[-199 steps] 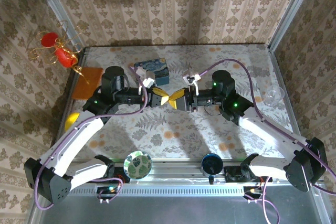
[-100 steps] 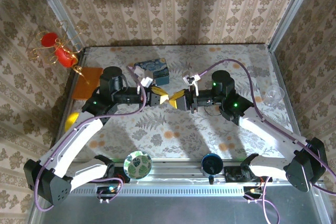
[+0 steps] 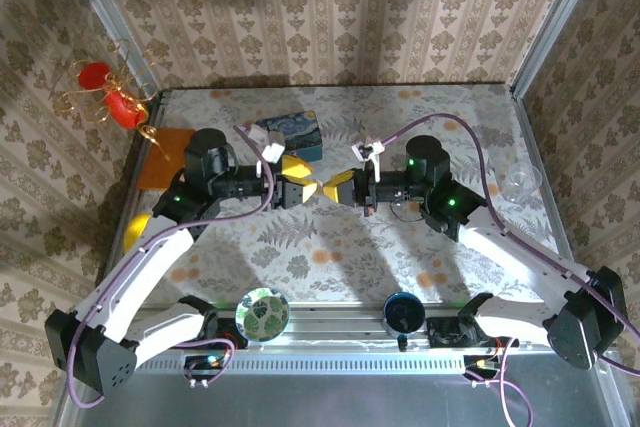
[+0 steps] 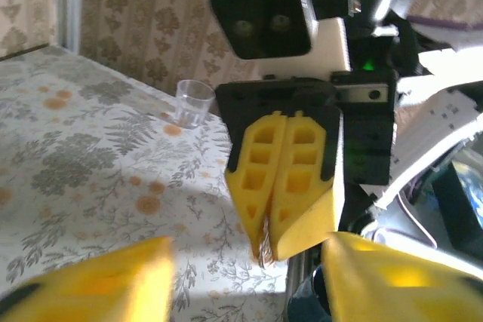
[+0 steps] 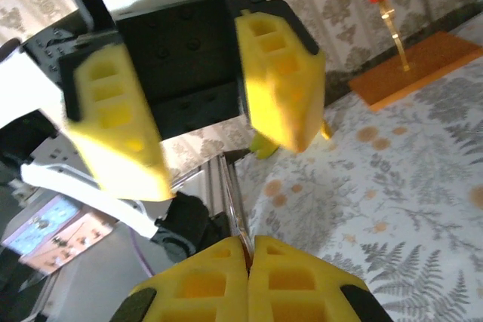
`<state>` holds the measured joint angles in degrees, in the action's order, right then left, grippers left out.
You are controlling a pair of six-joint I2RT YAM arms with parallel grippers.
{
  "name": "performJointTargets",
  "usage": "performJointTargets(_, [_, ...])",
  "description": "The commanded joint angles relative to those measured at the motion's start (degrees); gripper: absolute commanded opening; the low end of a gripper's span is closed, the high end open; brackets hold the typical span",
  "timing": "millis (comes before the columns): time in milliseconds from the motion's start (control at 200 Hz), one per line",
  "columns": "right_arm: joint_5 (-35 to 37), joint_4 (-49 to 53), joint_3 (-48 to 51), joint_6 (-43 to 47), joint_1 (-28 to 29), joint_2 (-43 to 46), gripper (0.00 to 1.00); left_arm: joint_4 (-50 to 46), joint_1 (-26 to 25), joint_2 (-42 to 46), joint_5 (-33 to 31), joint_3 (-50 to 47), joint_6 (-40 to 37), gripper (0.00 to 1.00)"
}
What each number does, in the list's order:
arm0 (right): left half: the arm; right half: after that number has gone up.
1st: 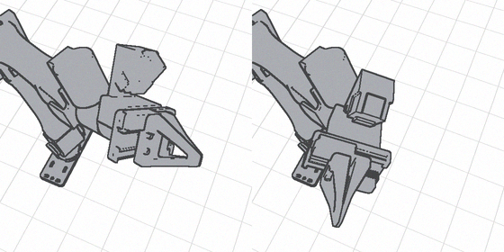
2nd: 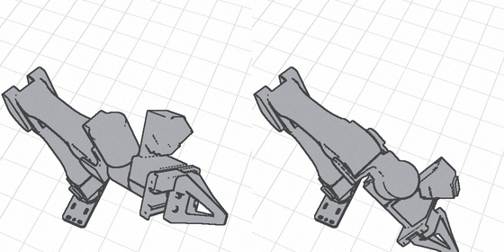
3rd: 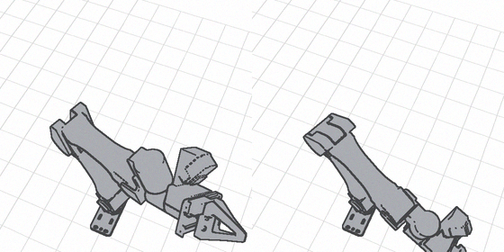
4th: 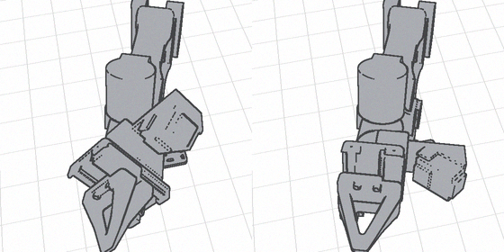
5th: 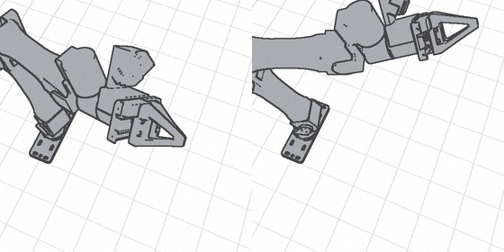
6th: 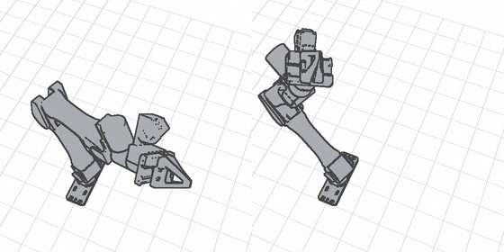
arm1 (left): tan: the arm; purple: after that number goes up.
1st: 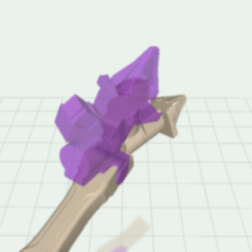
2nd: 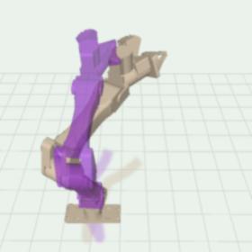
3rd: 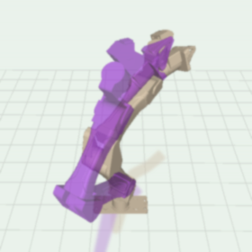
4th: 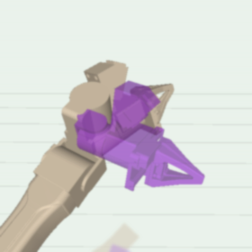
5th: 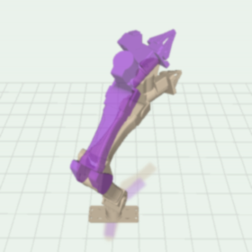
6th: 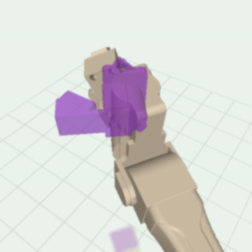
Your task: Unlock a padlock with a key
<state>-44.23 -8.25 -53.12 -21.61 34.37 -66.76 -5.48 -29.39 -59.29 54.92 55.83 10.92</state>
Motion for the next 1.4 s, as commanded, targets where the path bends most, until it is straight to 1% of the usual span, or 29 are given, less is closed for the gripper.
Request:
performJointTargets(0, [8.5,2.6,1.0,-1.7,-0.5,2.0,0.0,1.7,0.6,2.4,-7.6,-0.6,2.6,0.8])
performJointTargets(35, [10.5,3.2,1.3,-2.4,-0.7,2.3,0.0,0.9,0.6,2.8,-11.3,-0.6,2.8,0.86])
performJointTargets(65, [12.1,3.7,1.5,-2.9,-1.0,2.6,0.0,-0.2,0.6,3.0,-14.8,-0.6,2.9,0.89])
performJointTargets(90, [13.3,4.0,1.7,-3.4,-1.2,2.8,0.0,-1.1,0.6,3.1,-19.7,-0.4,3.4,0.9])
performJointTargets(95, [13.6,4.2,1.7,-3.6,-1.2,2.9,0.0,-1.2,0.6,3.1,-19.7,-0.4,3.5,0.91])
performJointTargets(100, [13.9,4.3,1.8,-3.6,-1.3,2.9,0.0,-1.4,0.6,3.1,-21.2,-0.4,3.5,0.91])
performJointTargets(105, [14.0,4.3,1.8,-3.8,-1.3,2.9,0.0,-1.6,0.6,3.1,-21.2,-0.3,3.6,0.92])
performJointTargets(125, [14.8,4.9,2.0,-4.0,-1.4,3.0,0.0,-2.3,0.6,3.1,-24.7,-0.3,4.1,0.93])
performJointTargets(175, [15.2,5.8,2.1,-4.5,-2.0,3.0,0.0,-4.1,0.6,2.8,-31.4,-0.2,5.1,0.97])
performJointTargets(230, [15.7,7.1,2.1,-5.3,-2.7,3.1,0.0,-6.0,0.6,2.1,-37.9,-0.2,6.0,1.0])
performJointTargets(325, [16.0,9.1,2.1,-7.3,-3.8,2.7,0.0,-10.4,0.6,-0.1,-48.8,0.4,8.6,1.0])
performJointTargets(440, [20.0,11.8,2.8,-10.7,-5.4,2.3,0.0,-14.7,-0.2,-5.1,-55.9,2.3,10.9,1.0])
performJointTargets(535, [22.2,13.6,3.4,-13.3,-7.0,1.9,0.0,-15.0,-2.0,-9.3,-60.8,2.9,11.9,1.0])
performJointTargets(650, [22.5,13.4,4.5,-15.6,-8.2,1.6,0.0,-11.5,-3.8,-13.8,-64.3,2.0,14.2,1.0])
performJointTargets(720, [23.5,13.7,4.9,-16.4,-8.4,1.6,0.0,-9.5,-5.1,-16.9,-67.7,1.8,15.6,1.0])
performJointTargets(815, [25.3,15.0,5.0,-17.0,-8.5,1.8,0.0,-10.1,-6.7,-22.8,-73.0,3.5,16.9,0.98])
performJointTargets(865, [25.9,15.5,5.0,-17.2,-8.5,1.8,0.0,-10.7,-7.3,-26.2,-75.1,5.1,17.1,0.95])
performJointTargets(940, [26.5,16.0,5.1,-17.3,-8.5,1.9,0.0,-10.5,-7.4,-31.4,-75.2,7.1,16.6,0.86])
performJointTargets(980, [26.5,16.0,5.3,-17.2,-8.5,2.0,0.0,-9.7,-7.4,-33.8,-74.9,7.8,16.0,0.83])
performJointTargets(1161, [26.5,15.0,6.1,-17.1,-8.6,2.5,0.0,-8.2,-7.2,-42.0,-73.9,11.6,13.0,0.83])
performJointTargets(1396, [26.5,15.1,5.2,-16.6,-8.6,1.8,0.0,-3.7,-4.7,-49.4,-71.1,13.8,10.4,0.84])
